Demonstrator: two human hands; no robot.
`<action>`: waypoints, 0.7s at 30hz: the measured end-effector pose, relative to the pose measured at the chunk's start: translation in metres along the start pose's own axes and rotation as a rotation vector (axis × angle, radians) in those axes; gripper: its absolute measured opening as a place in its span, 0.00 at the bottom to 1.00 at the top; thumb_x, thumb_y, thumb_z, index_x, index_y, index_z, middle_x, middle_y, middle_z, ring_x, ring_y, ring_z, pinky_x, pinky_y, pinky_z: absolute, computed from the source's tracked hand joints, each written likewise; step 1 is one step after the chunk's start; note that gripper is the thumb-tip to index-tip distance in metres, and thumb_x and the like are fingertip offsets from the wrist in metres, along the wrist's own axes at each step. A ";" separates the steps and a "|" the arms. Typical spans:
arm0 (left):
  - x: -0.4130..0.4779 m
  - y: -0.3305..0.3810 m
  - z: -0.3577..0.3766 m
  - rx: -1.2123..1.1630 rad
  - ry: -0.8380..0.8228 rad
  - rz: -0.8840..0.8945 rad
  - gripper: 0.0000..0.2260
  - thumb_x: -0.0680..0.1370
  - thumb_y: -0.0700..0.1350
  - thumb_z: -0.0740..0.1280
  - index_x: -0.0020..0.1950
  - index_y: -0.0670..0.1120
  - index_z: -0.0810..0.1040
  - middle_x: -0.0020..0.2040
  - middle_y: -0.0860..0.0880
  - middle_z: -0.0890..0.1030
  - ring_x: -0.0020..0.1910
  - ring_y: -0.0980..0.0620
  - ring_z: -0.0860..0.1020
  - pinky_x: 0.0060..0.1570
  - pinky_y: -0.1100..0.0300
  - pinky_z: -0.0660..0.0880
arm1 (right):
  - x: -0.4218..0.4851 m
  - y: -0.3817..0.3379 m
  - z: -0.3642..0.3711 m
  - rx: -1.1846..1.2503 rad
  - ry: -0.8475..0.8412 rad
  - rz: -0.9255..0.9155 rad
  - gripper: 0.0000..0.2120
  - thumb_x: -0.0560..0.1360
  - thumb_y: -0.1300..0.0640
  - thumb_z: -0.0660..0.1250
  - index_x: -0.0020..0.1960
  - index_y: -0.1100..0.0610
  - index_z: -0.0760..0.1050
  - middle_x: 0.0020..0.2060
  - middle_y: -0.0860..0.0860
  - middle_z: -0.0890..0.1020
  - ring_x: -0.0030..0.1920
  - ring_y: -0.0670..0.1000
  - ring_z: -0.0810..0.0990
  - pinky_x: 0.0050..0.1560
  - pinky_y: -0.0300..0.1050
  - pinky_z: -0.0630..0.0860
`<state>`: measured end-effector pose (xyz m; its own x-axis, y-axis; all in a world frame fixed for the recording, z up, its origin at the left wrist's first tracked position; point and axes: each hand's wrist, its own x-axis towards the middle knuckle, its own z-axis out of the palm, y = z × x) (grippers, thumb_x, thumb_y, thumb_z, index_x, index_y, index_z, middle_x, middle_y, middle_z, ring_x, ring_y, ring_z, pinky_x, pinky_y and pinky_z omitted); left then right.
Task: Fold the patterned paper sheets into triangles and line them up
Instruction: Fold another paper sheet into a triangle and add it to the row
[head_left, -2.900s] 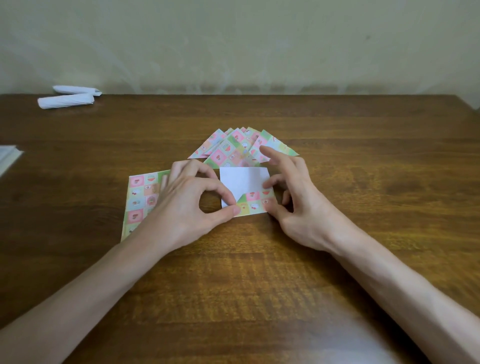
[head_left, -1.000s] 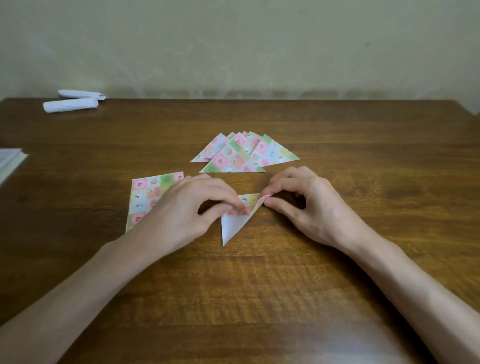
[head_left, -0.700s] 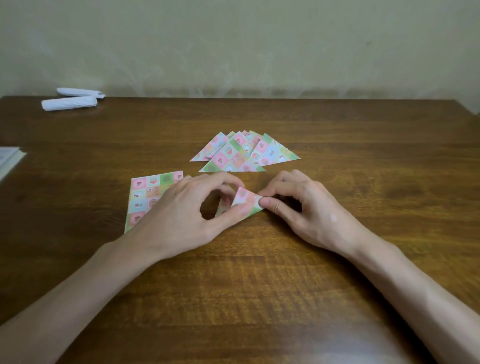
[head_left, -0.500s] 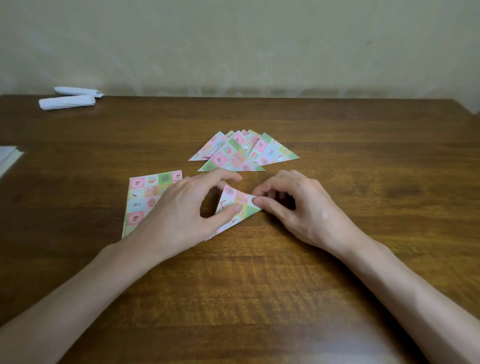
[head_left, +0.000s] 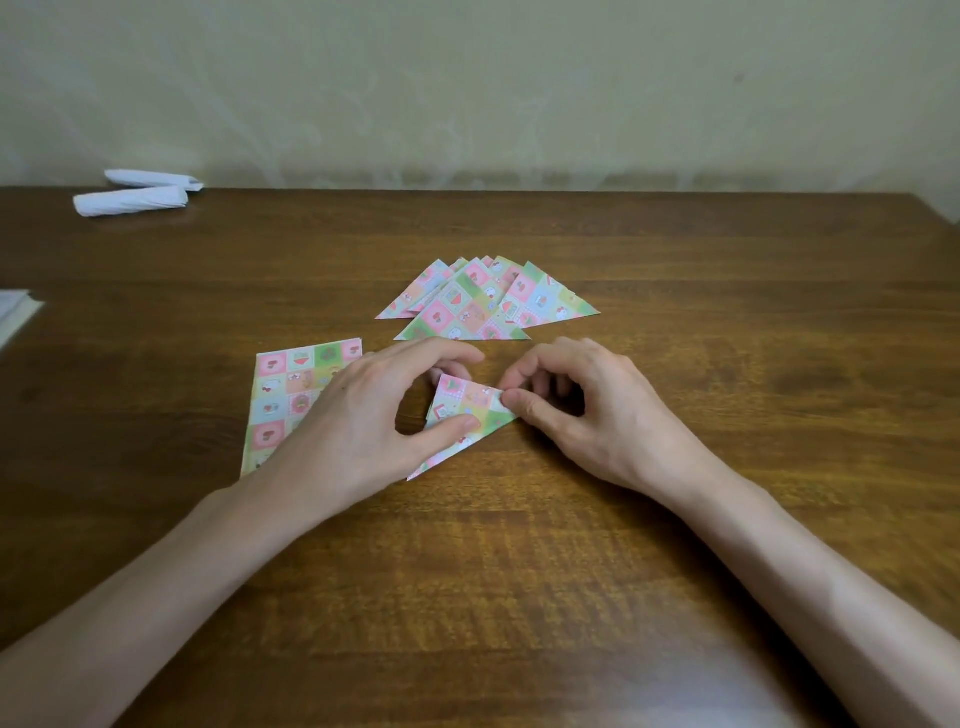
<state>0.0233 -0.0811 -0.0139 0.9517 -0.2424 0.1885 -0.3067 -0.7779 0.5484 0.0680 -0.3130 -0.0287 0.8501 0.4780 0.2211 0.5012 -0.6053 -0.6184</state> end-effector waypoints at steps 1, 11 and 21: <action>0.000 0.000 0.000 -0.018 0.005 -0.005 0.21 0.74 0.56 0.73 0.68 0.61 0.76 0.54 0.66 0.80 0.60 0.69 0.75 0.57 0.67 0.69 | 0.000 0.000 0.000 0.002 -0.002 -0.003 0.01 0.78 0.47 0.72 0.49 0.43 0.81 0.39 0.42 0.78 0.46 0.44 0.74 0.48 0.39 0.69; -0.001 -0.002 -0.003 -0.023 -0.002 0.000 0.22 0.73 0.54 0.77 0.65 0.65 0.76 0.53 0.68 0.79 0.58 0.76 0.71 0.55 0.73 0.64 | -0.002 0.001 -0.003 0.027 -0.022 -0.007 0.03 0.76 0.45 0.74 0.49 0.41 0.84 0.40 0.42 0.79 0.48 0.46 0.76 0.51 0.42 0.72; 0.001 -0.006 -0.003 -0.011 -0.038 0.053 0.15 0.74 0.55 0.75 0.60 0.61 0.82 0.58 0.66 0.79 0.62 0.67 0.75 0.61 0.61 0.71 | -0.001 0.003 -0.002 0.080 0.026 0.028 0.06 0.81 0.52 0.69 0.53 0.43 0.84 0.44 0.40 0.84 0.49 0.45 0.80 0.54 0.47 0.76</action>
<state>0.0259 -0.0746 -0.0145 0.9338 -0.3053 0.1866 -0.3569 -0.7572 0.5471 0.0690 -0.3169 -0.0291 0.8680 0.4444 0.2215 0.4635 -0.5650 -0.6826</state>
